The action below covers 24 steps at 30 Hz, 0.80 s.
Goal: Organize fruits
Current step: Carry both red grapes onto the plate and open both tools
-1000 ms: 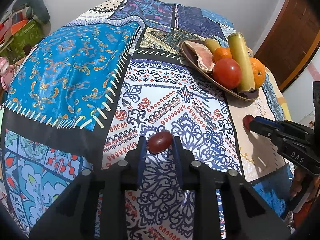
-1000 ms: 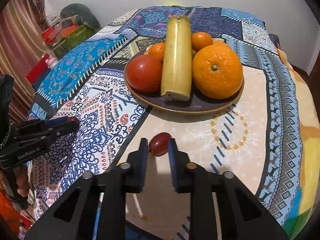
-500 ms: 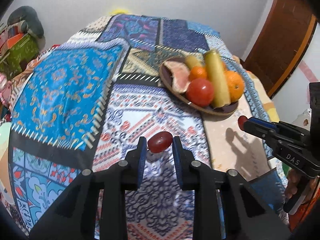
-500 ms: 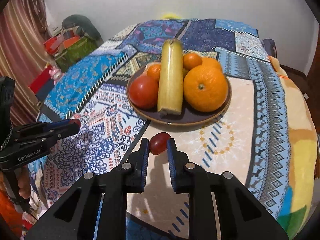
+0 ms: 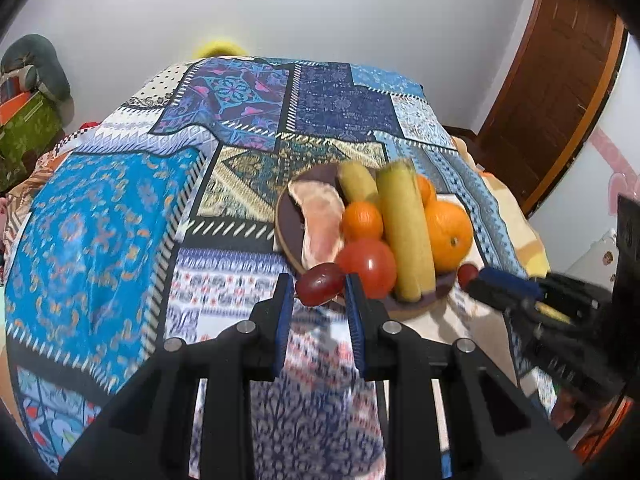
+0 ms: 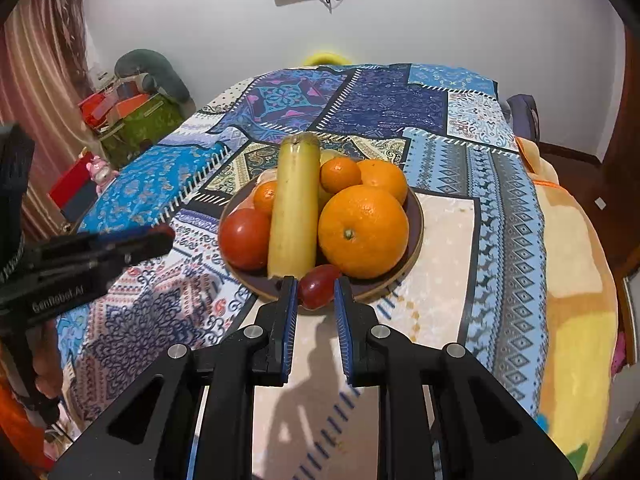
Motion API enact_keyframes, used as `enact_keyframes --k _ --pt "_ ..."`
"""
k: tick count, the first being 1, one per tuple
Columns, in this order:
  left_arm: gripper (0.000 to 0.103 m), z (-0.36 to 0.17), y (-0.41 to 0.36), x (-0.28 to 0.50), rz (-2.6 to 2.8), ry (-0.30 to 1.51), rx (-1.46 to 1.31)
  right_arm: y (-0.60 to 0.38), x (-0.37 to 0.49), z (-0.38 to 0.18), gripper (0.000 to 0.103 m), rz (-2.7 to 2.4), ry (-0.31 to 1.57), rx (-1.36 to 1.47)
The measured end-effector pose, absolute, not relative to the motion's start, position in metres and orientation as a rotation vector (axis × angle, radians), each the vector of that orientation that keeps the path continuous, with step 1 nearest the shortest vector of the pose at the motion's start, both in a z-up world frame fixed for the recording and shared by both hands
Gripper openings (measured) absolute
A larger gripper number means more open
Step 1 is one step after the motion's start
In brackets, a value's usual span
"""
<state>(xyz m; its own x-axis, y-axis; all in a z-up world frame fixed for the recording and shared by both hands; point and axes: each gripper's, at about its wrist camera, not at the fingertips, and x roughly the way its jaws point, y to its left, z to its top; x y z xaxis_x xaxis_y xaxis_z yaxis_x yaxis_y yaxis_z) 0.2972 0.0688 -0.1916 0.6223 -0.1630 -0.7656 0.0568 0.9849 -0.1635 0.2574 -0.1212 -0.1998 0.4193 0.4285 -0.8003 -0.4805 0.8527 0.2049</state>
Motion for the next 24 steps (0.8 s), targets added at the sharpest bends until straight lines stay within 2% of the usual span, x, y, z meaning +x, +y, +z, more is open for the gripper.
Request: enact_keyframes --k 17,21,24 --pt "0.026 -0.212 0.062 0.348 -0.136 0.926 -0.174 -0.118 0.262 -0.227 0.017 0.581 1.016 -0.099" --pt "0.038 -0.213 0.065 0.349 -0.116 0.934 -0.178 -0.118 0.263 -0.227 0.017 0.581 1.022 -0.092" --pt "0.041 -0.213 0.07 0.348 -0.116 0.94 -0.201 -0.118 0.265 -0.227 0.019 0.58 1.03 -0.098"
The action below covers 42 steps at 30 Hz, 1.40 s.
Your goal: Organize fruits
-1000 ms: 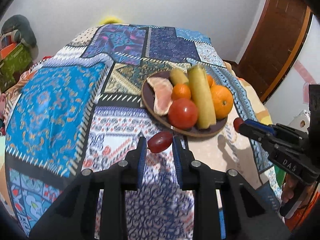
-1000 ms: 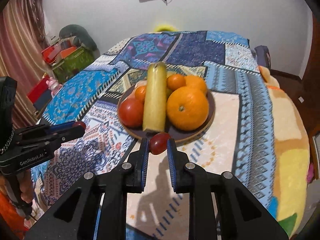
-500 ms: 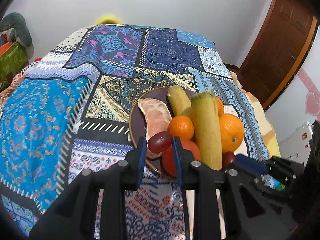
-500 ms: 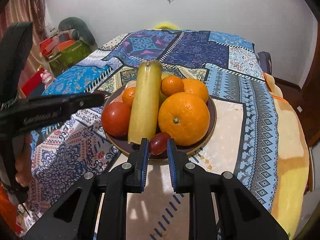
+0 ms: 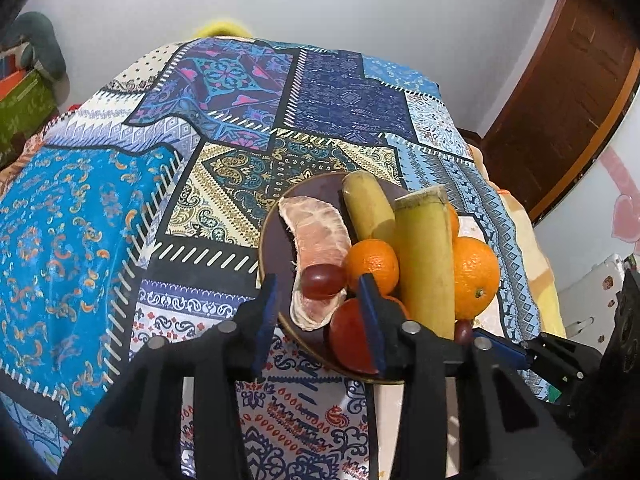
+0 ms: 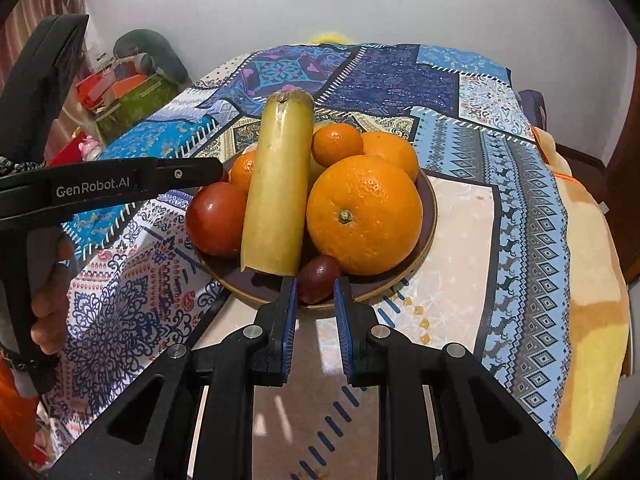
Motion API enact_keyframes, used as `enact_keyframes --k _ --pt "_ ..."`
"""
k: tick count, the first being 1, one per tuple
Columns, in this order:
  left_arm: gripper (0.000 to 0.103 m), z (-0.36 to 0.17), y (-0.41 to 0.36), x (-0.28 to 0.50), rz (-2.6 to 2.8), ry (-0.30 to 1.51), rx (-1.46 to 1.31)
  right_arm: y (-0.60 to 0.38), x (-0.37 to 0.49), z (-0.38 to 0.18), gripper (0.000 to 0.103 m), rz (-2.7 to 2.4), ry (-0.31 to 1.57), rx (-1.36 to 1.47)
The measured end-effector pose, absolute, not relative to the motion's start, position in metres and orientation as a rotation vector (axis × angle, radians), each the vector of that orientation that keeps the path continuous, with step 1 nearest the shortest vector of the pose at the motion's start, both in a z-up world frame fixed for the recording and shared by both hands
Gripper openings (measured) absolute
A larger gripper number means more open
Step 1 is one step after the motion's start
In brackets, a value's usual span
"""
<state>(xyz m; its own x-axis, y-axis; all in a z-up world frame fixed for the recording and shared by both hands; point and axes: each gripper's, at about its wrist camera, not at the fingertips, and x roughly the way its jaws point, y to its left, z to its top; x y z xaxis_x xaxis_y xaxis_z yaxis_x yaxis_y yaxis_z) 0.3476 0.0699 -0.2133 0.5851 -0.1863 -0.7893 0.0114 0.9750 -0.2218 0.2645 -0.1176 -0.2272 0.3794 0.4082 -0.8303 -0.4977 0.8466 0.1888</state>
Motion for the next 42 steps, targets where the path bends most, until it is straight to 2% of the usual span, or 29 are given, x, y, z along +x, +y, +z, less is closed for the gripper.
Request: enact_keyframes --k 7,12,24,30,32,36,38,41,42 --pt "0.041 -0.193 0.075 0.324 -0.108 0.904 -0.198 -0.124 0.261 -0.216 0.022 0.568 1.02 -0.086" --pt "0.041 -0.152 0.073 0.292 -0.091 0.808 -0.168 -0.131 0.252 -0.184 0.022 0.554 0.952 -0.085" --pt "0.041 -0.029 0.049 0.174 -0.06 0.488 -0.09 -0.167 0.19 -0.043 0.022 0.534 0.623 -0.032" --pt "0.041 0.011 0.033 0.116 -0.058 0.345 -0.056 -0.179 0.14 0.015 0.023 0.543 0.453 -0.015" --pt "0.047 0.021 0.028 0.099 -0.06 0.305 -0.044 -0.183 0.126 0.028 0.024 0.544 0.408 -0.003" --pt "0.071 0.032 0.021 0.075 -0.055 0.242 -0.028 -0.189 0.103 0.045 0.036 0.537 0.335 0.011" --pt "0.074 0.034 0.02 0.068 -0.052 0.231 -0.028 -0.19 0.097 0.047 0.042 0.529 0.316 0.01" --pt "0.083 0.037 0.019 0.058 -0.036 0.212 -0.019 -0.188 0.09 0.047 0.059 0.505 0.294 0.003" --pt "0.089 0.037 0.019 0.056 -0.031 0.206 -0.015 -0.188 0.089 0.047 0.069 0.494 0.288 0.002"
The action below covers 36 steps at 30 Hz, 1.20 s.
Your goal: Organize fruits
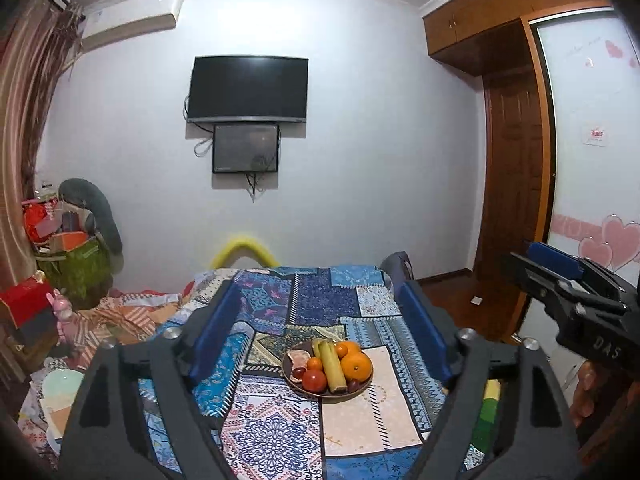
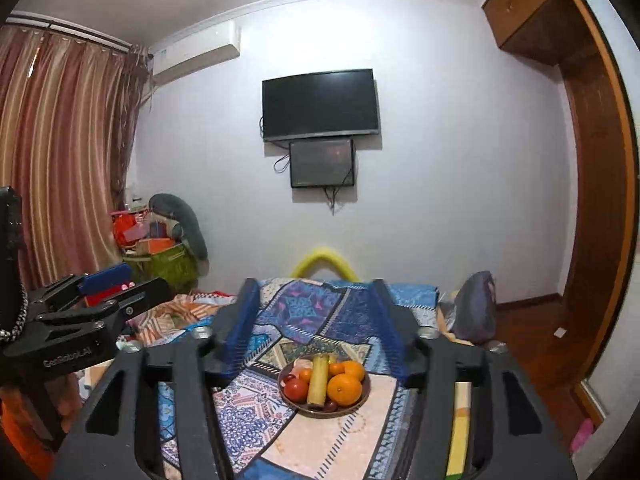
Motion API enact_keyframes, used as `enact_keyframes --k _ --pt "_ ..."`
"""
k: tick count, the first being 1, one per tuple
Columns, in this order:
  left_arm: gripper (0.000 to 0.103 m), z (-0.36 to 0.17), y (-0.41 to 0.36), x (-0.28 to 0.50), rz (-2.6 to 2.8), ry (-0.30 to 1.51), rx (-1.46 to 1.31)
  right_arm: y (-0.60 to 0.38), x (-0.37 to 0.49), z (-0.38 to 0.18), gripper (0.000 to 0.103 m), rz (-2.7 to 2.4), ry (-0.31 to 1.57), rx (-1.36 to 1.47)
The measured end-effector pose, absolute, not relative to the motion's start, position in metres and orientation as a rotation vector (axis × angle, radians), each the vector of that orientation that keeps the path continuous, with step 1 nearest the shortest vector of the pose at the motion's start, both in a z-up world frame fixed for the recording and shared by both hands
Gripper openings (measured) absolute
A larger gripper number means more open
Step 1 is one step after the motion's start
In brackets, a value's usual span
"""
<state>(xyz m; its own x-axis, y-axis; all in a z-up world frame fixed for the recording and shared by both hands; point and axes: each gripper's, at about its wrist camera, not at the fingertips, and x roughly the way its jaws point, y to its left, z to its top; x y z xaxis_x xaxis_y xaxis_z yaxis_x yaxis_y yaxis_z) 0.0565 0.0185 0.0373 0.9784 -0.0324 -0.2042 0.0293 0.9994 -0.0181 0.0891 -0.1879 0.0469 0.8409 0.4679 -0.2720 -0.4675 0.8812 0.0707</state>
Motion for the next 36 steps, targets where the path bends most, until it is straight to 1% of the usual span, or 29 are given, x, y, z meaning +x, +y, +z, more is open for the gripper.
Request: enact_keyframes --k 1,2,3,5,6,7,9,36 --pt "0.092 0.038 0.018 0.054 -0.026 0.201 -0.01 -0.188 0.088 0.047 0.077 0.484 0.283 -0.001" --pt "0.097 0.038 0.017 0.051 -0.026 0.199 -0.009 -0.187 0.087 0.046 0.08 0.474 0.278 -0.005" --pt "0.1 0.038 0.017 0.05 -0.026 0.197 -0.01 -0.187 0.086 0.045 0.083 0.468 0.274 -0.006" --pt "0.101 0.038 0.017 0.046 -0.022 0.195 -0.017 -0.185 0.085 0.045 0.086 0.459 0.272 -0.01" --pt "0.102 0.038 0.016 0.044 -0.022 0.196 -0.019 -0.185 0.084 0.047 0.09 0.455 0.271 -0.012" --pt "0.102 0.038 0.016 0.042 -0.02 0.198 -0.021 -0.185 0.083 0.047 0.096 0.448 0.269 -0.011" --pt "0.103 0.038 0.016 0.041 -0.014 0.197 -0.022 -0.188 0.079 0.045 0.103 0.435 0.26 -0.004" --pt "0.103 0.033 0.002 0.037 -0.01 0.192 -0.002 -0.198 0.071 0.04 0.103 0.428 0.276 -0.005"
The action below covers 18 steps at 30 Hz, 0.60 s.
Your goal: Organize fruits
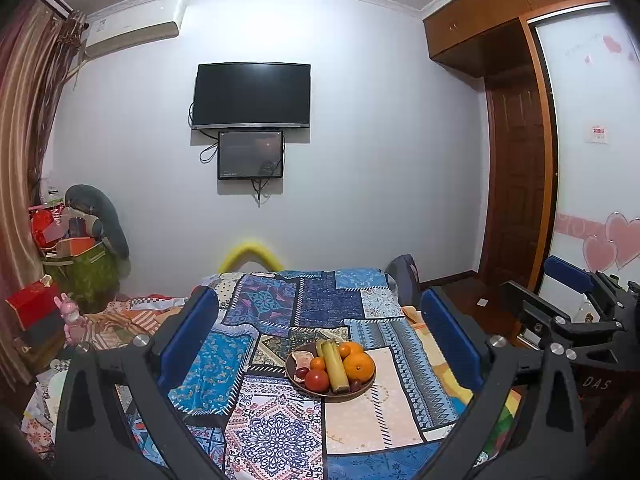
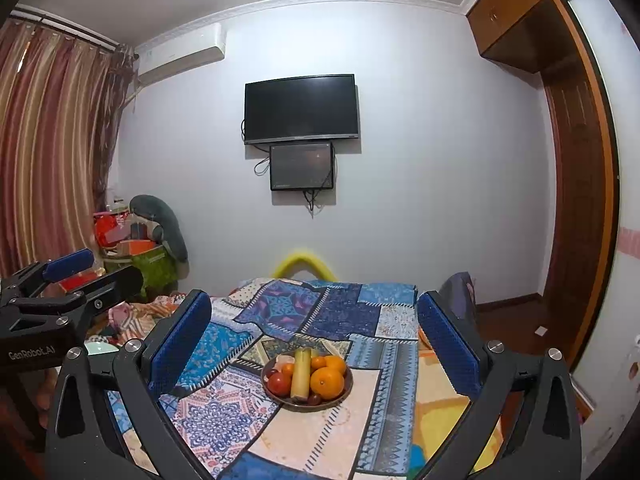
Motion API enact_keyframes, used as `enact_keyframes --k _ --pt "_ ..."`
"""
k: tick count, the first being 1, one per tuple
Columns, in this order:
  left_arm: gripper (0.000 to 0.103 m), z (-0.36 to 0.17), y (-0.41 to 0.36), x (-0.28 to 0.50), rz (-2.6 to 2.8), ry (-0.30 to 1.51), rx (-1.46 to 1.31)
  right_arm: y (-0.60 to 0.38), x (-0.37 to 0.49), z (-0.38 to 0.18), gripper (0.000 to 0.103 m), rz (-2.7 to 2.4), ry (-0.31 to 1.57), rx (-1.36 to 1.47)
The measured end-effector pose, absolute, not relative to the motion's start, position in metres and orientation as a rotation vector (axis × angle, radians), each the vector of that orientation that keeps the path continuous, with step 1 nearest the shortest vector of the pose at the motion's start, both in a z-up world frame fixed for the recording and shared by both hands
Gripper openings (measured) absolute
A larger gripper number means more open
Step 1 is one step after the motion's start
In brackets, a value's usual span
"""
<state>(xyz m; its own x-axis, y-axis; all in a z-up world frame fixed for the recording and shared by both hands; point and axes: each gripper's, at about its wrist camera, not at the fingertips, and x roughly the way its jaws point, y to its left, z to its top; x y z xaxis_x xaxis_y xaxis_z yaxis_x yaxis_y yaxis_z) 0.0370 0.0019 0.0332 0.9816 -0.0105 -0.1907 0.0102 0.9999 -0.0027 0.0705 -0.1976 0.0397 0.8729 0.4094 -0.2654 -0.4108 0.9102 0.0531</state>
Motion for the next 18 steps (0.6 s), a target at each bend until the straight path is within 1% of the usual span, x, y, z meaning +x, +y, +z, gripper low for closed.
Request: enact_keyframes --k 18 --pt "0.103 0.0361 0.0011 0.0367 -0.012 0.19 -0.003 -0.1985 0.0696 0.0415 0.103 0.428 0.274 -0.004"
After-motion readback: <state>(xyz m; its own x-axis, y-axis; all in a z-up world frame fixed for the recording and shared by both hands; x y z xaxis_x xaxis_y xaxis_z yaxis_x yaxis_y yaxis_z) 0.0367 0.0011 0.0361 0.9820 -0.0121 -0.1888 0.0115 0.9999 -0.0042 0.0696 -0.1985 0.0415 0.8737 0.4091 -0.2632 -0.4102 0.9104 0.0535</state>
